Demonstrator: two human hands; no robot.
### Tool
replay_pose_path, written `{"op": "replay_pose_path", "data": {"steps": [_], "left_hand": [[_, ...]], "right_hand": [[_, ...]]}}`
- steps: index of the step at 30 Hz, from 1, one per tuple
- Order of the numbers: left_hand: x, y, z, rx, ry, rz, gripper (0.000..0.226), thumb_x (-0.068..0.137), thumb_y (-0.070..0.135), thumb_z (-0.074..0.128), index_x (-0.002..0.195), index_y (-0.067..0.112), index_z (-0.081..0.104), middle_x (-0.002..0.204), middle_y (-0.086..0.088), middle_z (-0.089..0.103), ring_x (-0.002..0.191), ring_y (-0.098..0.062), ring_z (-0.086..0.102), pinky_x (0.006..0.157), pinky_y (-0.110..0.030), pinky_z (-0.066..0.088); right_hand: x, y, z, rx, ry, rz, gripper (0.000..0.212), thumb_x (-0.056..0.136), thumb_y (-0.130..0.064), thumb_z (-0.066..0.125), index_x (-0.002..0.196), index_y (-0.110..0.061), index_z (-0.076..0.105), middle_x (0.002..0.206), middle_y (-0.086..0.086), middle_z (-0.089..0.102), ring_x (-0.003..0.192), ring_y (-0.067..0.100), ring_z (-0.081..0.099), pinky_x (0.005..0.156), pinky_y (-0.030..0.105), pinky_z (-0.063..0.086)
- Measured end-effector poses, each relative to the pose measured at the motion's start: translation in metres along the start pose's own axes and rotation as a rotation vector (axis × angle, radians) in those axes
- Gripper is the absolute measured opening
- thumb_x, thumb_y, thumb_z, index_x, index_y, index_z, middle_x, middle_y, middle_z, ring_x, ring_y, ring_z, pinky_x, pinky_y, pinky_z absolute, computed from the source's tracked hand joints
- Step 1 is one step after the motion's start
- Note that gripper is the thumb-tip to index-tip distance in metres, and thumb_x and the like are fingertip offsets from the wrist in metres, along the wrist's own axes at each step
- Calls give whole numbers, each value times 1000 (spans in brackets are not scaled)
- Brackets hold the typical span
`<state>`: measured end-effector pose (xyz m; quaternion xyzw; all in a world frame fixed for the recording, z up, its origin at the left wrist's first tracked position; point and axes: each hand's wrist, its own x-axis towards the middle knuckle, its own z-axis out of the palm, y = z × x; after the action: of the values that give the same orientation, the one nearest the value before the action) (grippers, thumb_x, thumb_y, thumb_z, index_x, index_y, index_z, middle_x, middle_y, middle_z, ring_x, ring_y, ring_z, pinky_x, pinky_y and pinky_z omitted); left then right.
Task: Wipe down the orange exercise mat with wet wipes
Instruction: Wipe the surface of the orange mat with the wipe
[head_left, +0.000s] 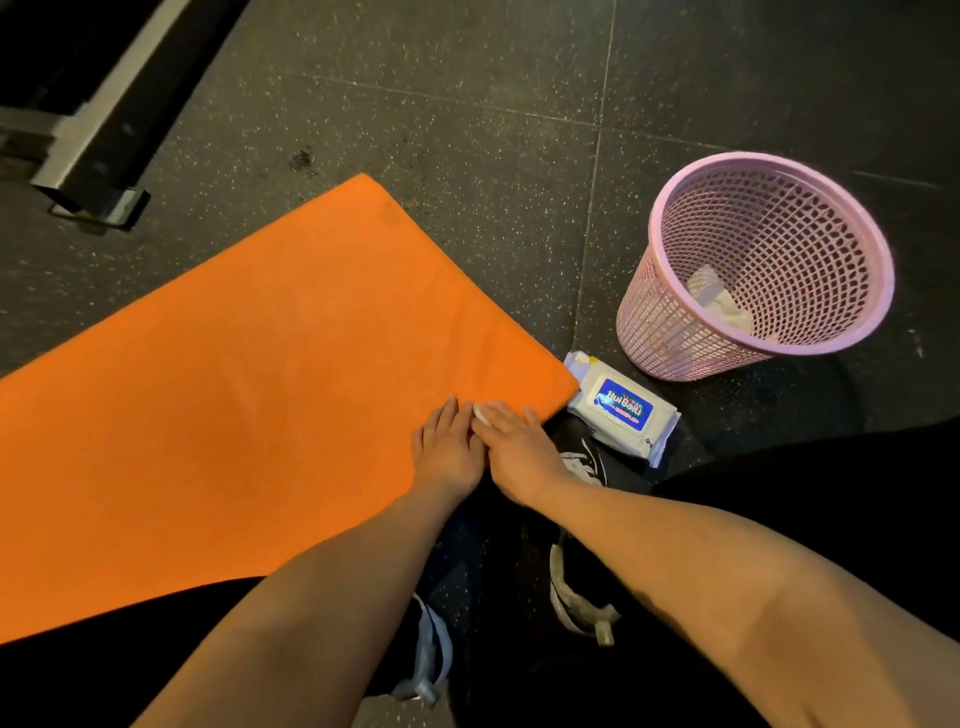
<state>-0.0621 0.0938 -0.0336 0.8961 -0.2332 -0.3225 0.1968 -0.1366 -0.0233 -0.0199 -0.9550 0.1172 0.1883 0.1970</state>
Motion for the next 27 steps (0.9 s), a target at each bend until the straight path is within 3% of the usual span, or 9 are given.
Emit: {"op": "replay_pose_path", "data": {"steps": [4, 8, 10, 14, 17, 19, 24, 27], "left_hand": [[-2, -3, -2, -8, -3, 8, 56, 106, 39, 34, 159, 27, 21, 169, 3, 7, 155, -17, 1, 124, -45, 0], [-1, -1, -7, 18, -14, 14, 57, 106, 39, 35, 160, 26, 21, 169, 3, 8, 155, -18, 3, 123, -44, 0], [-1, -2, -9, 37, -8, 14, 56, 107, 36, 33, 160, 25, 21, 168, 3, 9, 154, -18, 5, 123, -43, 2], [-2, -4, -7, 49, 36, 18, 55, 106, 32, 34, 160, 25, 22, 168, 4, 13, 154, -18, 10, 123, -43, 5], [0, -4, -7, 42, 48, 11, 55, 105, 32, 33, 159, 28, 23, 167, 6, 17, 153, -19, 12, 122, -42, 6], [4, -7, -10, 72, 41, 21, 55, 104, 33, 36, 158, 29, 27, 166, 6, 19, 151, -20, 15, 121, -42, 10], [20, -11, -17, 66, 76, 32, 46, 102, 35, 41, 148, 34, 44, 159, 7, 33, 141, -24, 28, 113, -43, 22], [36, -5, -24, 48, 86, -26, 48, 101, 33, 42, 149, 34, 43, 161, 6, 30, 140, -26, 28, 109, -45, 25]], "right_hand": [[0, 19, -14, -28, 25, -39, 70, 98, -6, 47, 161, -24, 23, 169, -4, 16, 156, 17, 5, 126, 47, 0], [8, 43, -26, -10, 168, 274, 68, 99, -8, 49, 160, -20, 22, 169, 1, 16, 156, 20, 5, 127, 46, 4], [10, 38, -22, 0, 158, 312, 68, 100, -10, 48, 161, -18, 19, 170, 2, 10, 157, 21, 2, 127, 46, 4], [11, 8, -7, 88, 88, 58, 59, 104, -8, 40, 160, -15, 24, 168, 3, 17, 156, 19, 9, 127, 41, 4], [18, 8, -7, -3, 10, -76, 56, 106, -17, 36, 161, -19, 23, 168, -1, 17, 156, 17, 8, 125, 44, 1], [30, 20, -13, -77, 37, -24, 59, 104, -16, 38, 161, -24, 21, 169, -6, 15, 156, 15, 4, 126, 48, 0], [61, 36, -25, -29, 89, 315, 64, 104, -18, 35, 162, -19, 9, 170, -4, 1, 156, 16, -4, 126, 47, -1], [74, 16, -20, -10, 13, 247, 64, 105, -21, 32, 163, -16, 5, 170, -3, -5, 156, 15, -8, 125, 48, -3]]}}
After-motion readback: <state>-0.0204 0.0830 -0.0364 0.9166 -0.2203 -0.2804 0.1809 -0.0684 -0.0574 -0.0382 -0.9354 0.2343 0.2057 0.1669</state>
